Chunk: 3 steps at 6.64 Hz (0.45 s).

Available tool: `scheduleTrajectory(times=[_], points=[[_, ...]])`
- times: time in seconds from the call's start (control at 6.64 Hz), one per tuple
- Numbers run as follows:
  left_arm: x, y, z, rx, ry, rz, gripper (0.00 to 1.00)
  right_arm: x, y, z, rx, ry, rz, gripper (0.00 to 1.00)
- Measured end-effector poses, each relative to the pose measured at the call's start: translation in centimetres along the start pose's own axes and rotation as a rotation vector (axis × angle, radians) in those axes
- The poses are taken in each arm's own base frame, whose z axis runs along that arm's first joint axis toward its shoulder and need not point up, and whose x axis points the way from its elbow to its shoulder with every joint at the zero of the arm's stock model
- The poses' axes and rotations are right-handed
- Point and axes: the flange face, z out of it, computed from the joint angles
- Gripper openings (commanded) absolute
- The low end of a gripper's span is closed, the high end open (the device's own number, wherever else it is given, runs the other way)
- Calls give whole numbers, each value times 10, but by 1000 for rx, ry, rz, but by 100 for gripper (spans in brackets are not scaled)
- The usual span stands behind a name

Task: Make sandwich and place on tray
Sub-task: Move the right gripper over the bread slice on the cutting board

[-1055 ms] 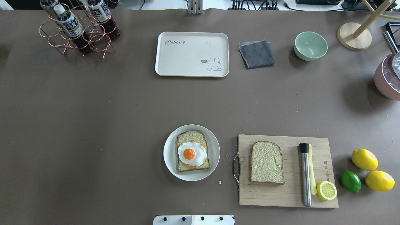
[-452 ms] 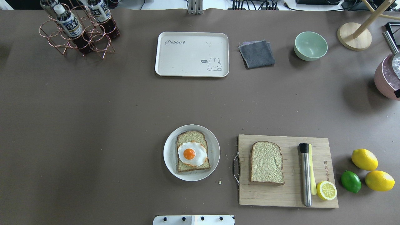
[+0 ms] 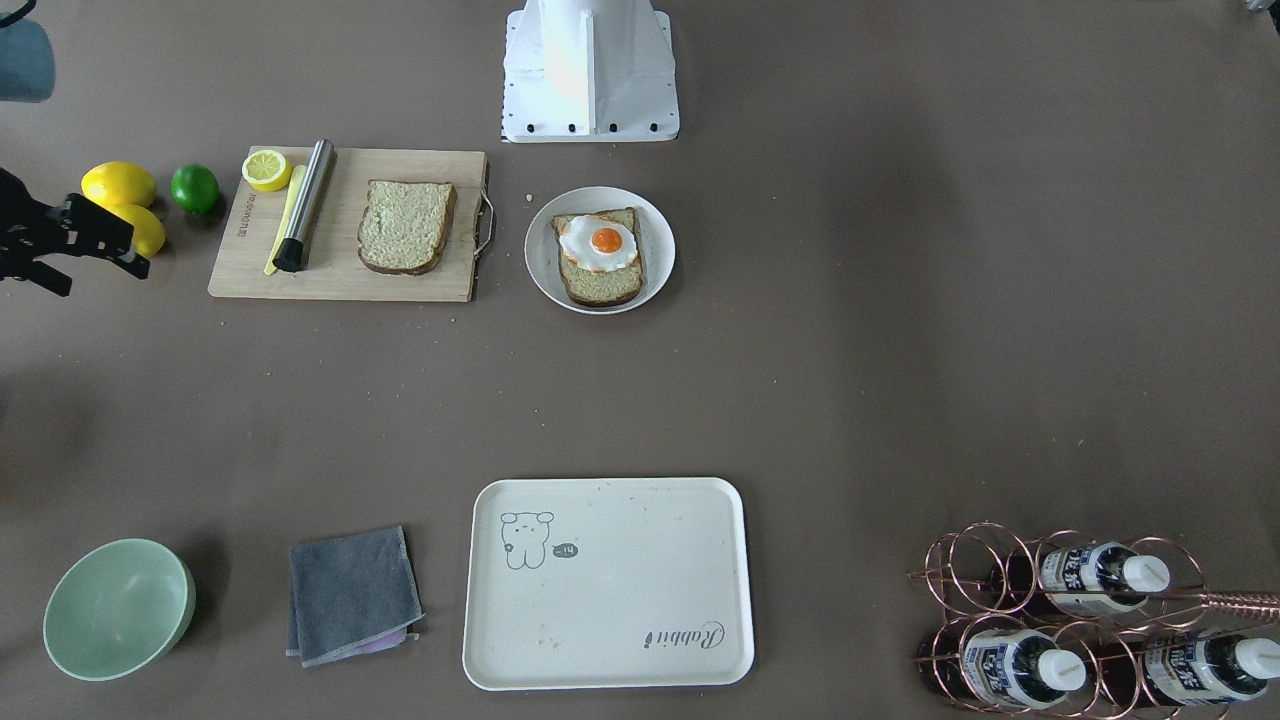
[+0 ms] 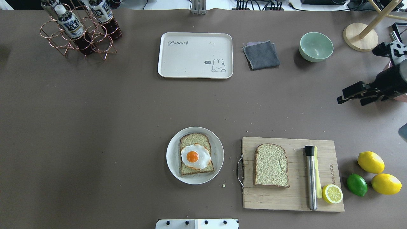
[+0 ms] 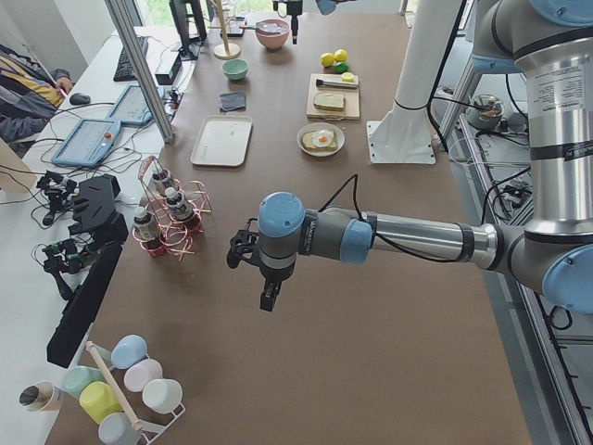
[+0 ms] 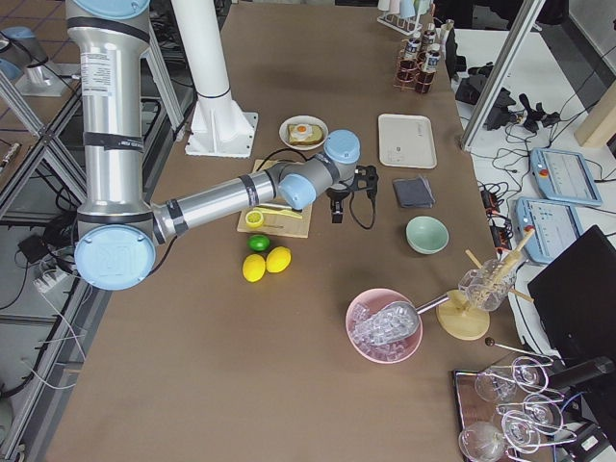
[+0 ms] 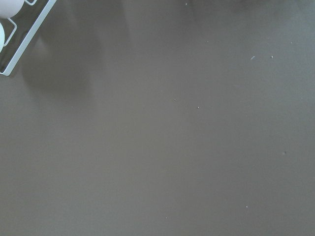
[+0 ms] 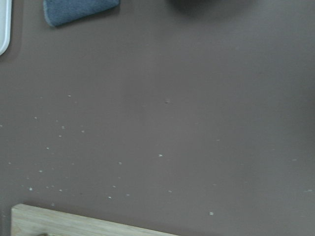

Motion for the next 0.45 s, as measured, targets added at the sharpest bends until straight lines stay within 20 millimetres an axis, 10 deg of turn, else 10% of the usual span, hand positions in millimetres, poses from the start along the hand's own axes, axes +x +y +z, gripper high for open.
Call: scheduleTrajectory(times=[0.45], points=[[5,-6,-1,27,0,-16,98,-90,26,60,-9,-36,48,86]])
